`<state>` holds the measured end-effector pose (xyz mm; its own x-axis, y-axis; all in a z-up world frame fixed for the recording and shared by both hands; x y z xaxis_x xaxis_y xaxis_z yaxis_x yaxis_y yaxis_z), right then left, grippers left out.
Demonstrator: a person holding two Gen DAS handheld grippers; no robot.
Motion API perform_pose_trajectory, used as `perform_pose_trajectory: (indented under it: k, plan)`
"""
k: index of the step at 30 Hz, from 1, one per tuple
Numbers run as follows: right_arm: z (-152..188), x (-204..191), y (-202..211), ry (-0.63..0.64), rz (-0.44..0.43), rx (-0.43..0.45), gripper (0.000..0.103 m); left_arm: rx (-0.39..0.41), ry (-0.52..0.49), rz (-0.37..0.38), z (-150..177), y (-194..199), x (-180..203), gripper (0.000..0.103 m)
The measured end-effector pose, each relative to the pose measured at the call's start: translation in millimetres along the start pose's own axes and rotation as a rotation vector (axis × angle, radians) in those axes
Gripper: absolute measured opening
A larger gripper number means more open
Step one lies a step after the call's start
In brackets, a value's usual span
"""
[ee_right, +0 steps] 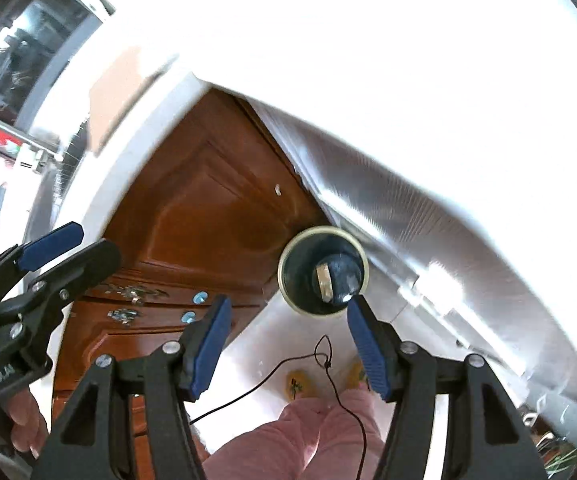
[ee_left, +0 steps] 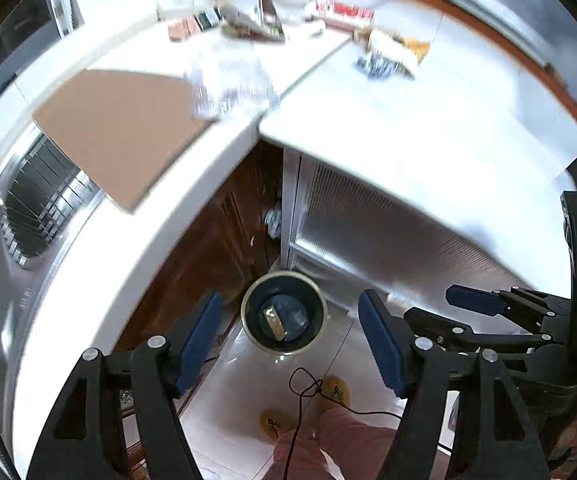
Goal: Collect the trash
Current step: 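Raise both tools back up toward the counter trash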
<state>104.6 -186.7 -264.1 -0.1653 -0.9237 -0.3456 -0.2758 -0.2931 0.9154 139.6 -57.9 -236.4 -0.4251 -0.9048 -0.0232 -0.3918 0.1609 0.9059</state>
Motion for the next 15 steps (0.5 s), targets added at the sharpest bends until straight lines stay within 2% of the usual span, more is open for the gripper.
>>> perform_pose_trajectory:
  k: [8, 10, 12, 15]
  plan:
    - [-29.5, -8.7, 77.1, 0.045, -0.081, 0.125, 0.061, 0.106, 0.034, -0.02, -35.7, 81.5, 0.3, 0.075]
    - [-38.2, -10.3, 88.4, 0.065, -0.092, 0.153, 0.065, 0.135, 0.056, -0.018, -46.2, 99.7, 1.6, 0.075]
    - [-45.0, -12.4, 100.8, 0.086, -0.099, 0.164, 0.069, 0.153, 0.079, -0.016, -51.6, 106.3, -1.1, 0.076]
    - [-55.5, -19.5, 110.6, 0.098, -0.114, 0.181, 0.069, 0.154, 0.105, 0.006, -58.3, 111.2, -4.7, 0.078]
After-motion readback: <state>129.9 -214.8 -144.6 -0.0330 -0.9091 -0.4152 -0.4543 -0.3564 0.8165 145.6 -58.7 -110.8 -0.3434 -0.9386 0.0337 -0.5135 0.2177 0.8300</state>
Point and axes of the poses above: each gripper's, at about its wrist camera, not at the fingertips, and y roughly against the way its jaws point, x to its right, z to its underside, the point moved 7 cm from there along -y, roughly the way its jaws point, and after that the axes turned 10 degrees about -y, right-handed, at the moved point
